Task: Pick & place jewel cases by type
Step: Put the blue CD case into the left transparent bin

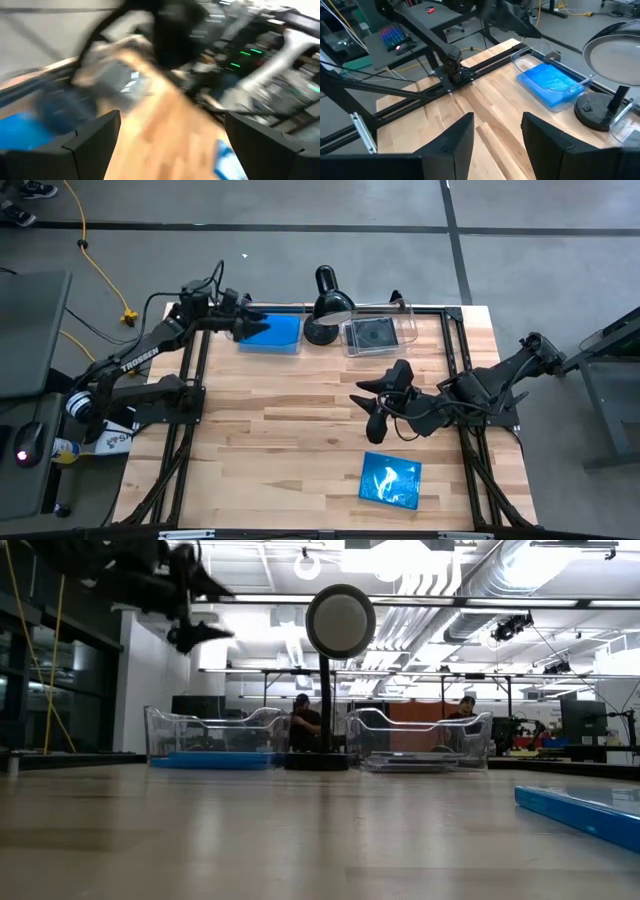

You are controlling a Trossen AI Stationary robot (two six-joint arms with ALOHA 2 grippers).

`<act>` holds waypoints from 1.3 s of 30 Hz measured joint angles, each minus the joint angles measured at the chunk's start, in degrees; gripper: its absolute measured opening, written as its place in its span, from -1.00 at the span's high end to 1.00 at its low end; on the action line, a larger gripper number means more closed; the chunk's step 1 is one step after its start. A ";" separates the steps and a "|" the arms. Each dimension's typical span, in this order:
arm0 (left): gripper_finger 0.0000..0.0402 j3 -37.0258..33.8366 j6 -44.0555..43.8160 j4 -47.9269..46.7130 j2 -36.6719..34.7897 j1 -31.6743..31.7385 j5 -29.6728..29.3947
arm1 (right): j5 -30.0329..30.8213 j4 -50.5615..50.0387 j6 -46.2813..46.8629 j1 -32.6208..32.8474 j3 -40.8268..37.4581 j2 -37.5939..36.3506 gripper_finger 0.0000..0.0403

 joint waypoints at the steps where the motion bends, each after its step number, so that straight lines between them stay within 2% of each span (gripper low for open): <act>1: -0.76 0.00 -0.36 1.50 -0.41 -0.82 1.63 | 0.21 -0.32 0.00 -0.05 0.00 0.00 0.25; 5: -0.76 0.04 -2.26 8.96 -1.43 -4.92 5.32 | 0.34 -0.97 -0.01 -0.45 0.00 0.00 0.26; 10: -0.76 0.04 -3.74 17.65 -1.55 -13.29 2.97 | 0.11 -0.96 -0.35 -1.50 0.00 0.00 0.25; 15: -0.76 0.04 -1.00 22.02 -1.55 -23.21 -3.17 | -1.70 -0.96 -1.84 -2.67 0.00 0.00 0.25; 22: -0.76 0.04 3.30 22.06 -1.16 -37.38 -16.89 | -4.42 -3.76 -1.69 -3.80 0.00 -2.55 0.26; 27: -0.76 0.04 5.03 22.09 0.43 -46.36 -24.65 | -5.53 -6.44 -0.75 -3.96 0.00 -6.11 0.25; 33: -0.76 0.04 5.07 22.93 4.54 -54.56 -31.35 | -7.75 -14.72 6.00 -3.96 0.07 -10.39 0.27; 39: -0.76 0.04 2.91 25.58 9.74 -60.35 -36.57 | -16.93 -26.83 18.41 -3.94 0.07 -12.75 0.28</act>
